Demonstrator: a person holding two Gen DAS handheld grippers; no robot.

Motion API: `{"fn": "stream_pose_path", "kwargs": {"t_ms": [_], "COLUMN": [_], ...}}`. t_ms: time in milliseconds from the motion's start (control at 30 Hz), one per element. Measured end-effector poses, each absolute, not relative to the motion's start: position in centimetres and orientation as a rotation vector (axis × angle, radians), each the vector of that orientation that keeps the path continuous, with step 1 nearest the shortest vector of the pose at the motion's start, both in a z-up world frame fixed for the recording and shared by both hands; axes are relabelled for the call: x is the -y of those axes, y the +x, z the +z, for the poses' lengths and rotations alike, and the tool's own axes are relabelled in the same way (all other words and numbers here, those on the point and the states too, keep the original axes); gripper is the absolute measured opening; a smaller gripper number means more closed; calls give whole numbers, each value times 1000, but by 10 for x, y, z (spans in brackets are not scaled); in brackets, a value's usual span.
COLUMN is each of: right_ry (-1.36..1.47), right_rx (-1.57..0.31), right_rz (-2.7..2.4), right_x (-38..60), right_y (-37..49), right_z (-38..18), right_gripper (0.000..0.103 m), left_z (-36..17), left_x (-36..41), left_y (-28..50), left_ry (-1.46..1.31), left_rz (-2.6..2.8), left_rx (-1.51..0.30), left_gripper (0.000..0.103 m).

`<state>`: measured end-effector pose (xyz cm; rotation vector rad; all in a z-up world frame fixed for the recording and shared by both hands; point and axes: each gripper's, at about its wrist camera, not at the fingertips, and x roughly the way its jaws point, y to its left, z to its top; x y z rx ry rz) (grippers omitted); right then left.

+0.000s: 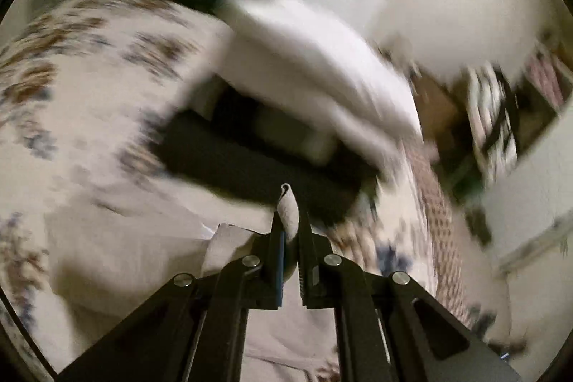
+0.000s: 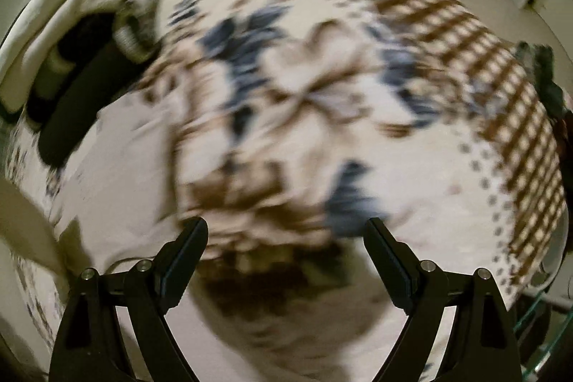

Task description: Fold small clothes

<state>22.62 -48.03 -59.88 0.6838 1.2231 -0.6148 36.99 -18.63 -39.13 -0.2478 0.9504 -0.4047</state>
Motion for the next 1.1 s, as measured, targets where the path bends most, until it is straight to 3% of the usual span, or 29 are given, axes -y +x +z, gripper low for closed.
{"fn": "stream_pose_path", "kwargs": {"t_ms": [167,267,300,367,400,433,600,800,867,967,1033,1100], "right_ry": [700,712,738,785,795,786,792,718,671,617,528,456], "right_rx": [-1218,-1219,-1213,-1190,-1178,-1165,-1139,-1192,-1232,-1279,-1279,-1260], "right_rz": [-682,-683,-661,-615,-589,-571,-350,-223,-279,-322,-335,-344], "right_x": [510,521,523,523,518,513,469,407,403,398,390,381], "right_y": [194,182,180,179,184,189,243,317,335,351,356,355], "right_z": [-601,-601,-601,-597,-594,-590,-572,-591,-609,-633,-641,-641], "right_gripper": [91,91,91,91,91,91,91,90,83,53,15,10], "left_z": [-452,-463,-461,-453,-446,-440,-432,-481,-491,-498,-500,-503], "left_x": [244,245,241,221,208,189,85,10,1,-6,-2,-1], "left_y": [356,350,348,350,350,351,348,332,327,320,322,322], "left_ry": [-143,-155,-141,-128,-139,-147,-98,-116,-112,-110,-108,-101], "left_rz": [-474,-482,-468,-442,-423,-390,-142,74,109,121,114,105], "left_rx": [-1125,-1186,-1187,-1167,-1154,-1134,-1061,-1178,-1200,-1206,-1208,-1208], "left_gripper": [5,7,13,48,85,98,98,98,98,98,98,98]}}
